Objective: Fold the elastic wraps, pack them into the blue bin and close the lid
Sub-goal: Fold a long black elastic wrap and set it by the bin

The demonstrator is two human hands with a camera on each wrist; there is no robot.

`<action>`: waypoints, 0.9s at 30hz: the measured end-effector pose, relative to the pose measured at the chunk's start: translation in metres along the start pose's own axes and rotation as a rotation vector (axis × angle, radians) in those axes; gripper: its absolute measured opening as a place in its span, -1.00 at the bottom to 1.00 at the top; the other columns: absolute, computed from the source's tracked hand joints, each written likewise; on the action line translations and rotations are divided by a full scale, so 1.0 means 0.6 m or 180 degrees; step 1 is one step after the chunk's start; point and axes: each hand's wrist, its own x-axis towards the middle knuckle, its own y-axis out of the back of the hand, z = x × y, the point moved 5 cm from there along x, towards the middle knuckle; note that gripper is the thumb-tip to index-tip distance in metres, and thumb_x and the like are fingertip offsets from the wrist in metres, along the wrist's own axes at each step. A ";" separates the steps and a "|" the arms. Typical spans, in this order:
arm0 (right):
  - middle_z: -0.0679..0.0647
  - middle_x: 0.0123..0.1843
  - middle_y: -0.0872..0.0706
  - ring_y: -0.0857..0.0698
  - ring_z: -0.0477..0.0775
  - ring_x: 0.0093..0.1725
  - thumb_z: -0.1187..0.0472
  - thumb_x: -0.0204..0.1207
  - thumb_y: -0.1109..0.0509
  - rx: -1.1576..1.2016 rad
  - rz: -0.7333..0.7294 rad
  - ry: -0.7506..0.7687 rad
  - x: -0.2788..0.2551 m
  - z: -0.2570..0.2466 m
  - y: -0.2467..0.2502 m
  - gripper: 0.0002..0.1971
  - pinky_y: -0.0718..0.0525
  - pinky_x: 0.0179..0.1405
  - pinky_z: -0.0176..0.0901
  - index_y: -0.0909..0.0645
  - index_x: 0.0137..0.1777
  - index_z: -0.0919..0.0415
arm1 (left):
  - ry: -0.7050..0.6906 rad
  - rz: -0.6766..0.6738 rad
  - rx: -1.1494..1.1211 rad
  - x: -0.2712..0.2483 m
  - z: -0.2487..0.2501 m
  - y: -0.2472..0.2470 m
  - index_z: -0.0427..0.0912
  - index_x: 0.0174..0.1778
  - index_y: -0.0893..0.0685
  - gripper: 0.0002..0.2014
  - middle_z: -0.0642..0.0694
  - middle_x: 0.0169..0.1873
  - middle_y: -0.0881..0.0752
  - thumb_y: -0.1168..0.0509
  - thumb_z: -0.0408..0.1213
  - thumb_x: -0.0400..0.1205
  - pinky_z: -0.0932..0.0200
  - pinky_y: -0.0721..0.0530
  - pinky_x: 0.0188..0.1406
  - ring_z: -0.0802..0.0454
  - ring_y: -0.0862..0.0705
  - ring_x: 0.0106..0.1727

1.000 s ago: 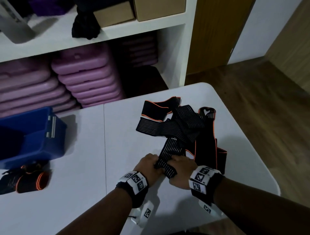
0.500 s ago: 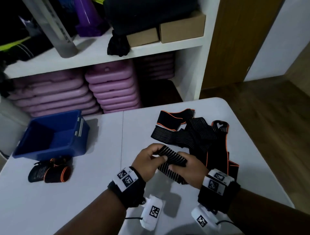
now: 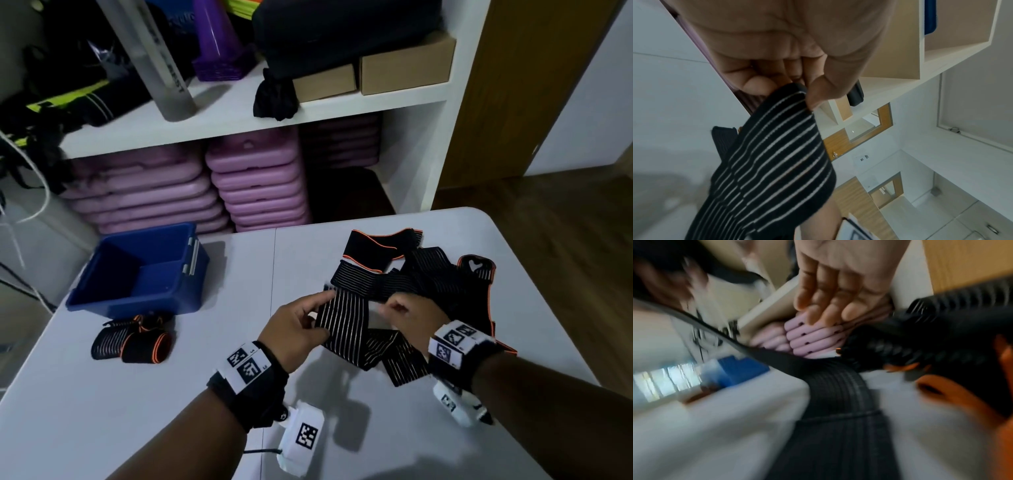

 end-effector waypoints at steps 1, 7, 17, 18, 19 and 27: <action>-0.10 -0.04 -0.71 -0.64 -0.03 0.05 -0.47 0.32 -0.05 -0.0719 0.0000 0.0180 0.012 0.003 0.003 -0.43 -0.62 0.06 0.01 -0.63 -0.21 -0.01 | 0.0055 0.0060 0.0040 -0.001 -0.003 0.006 0.36 0.14 -0.74 -0.38 -0.10 -0.07 -0.75 -0.35 -0.44 0.30 -0.19 -0.69 0.02 -0.06 -0.58 -0.26; 0.14 0.71 -0.10 0.07 0.27 0.70 -0.07 0.61 -0.13 -0.2999 -0.1166 -0.0049 0.059 0.034 -0.023 -0.59 0.02 0.60 0.36 -0.53 0.40 -0.05 | 0.0086 0.0106 0.0086 -0.011 0.000 0.026 0.28 0.23 -0.72 -0.35 -0.26 0.03 -0.77 -0.31 -0.46 0.31 -0.45 -0.63 0.07 -0.14 -0.59 -0.20; -0.06 0.50 -0.46 -0.38 0.08 0.49 0.18 0.61 -0.20 -0.3105 -0.0785 0.0300 0.078 0.005 -0.011 -0.55 -0.30 0.44 0.06 -0.40 0.52 0.05 | 0.0132 0.0288 0.0338 -0.007 0.001 0.041 0.37 0.19 -0.70 -0.38 -0.33 -0.15 -0.77 -0.31 -0.34 0.28 -0.36 -0.70 0.04 -0.34 -0.62 -0.30; -0.09 0.53 -0.44 -0.37 0.07 0.52 0.14 0.65 -0.18 -0.2937 -0.0644 0.0399 0.078 -0.002 -0.005 -0.54 -0.30 0.43 0.05 -0.37 0.56 0.02 | 0.0162 0.0341 0.0335 -0.006 0.001 0.039 0.39 0.16 -0.71 -0.39 -0.27 -0.22 -0.76 -0.30 -0.35 0.29 -0.29 -0.71 0.00 -0.22 -0.60 -0.32; -0.11 0.56 -0.45 -0.38 0.06 0.53 0.11 0.67 -0.18 -0.2658 -0.0422 0.0512 0.075 -0.014 0.003 -0.54 -0.32 0.43 0.06 -0.38 0.58 0.01 | 0.0197 0.0399 0.0337 -0.005 -0.001 0.037 0.41 0.12 -0.72 -0.41 -0.23 -0.28 -0.75 -0.29 -0.36 0.30 -0.23 -0.71 -0.04 -0.15 -0.60 -0.33; -0.39 0.20 -0.62 -0.51 -0.38 0.23 0.24 0.59 -0.41 0.0252 0.0650 0.0962 0.000 -0.140 0.093 -0.70 -0.33 0.31 -0.59 -0.72 0.29 -0.01 | 0.0210 0.0855 0.0316 0.013 0.013 0.016 0.14 -0.16 -0.85 -0.58 -0.02 -0.07 -0.83 -0.26 -0.53 0.58 -0.06 -0.73 -0.17 -0.08 -0.72 -0.26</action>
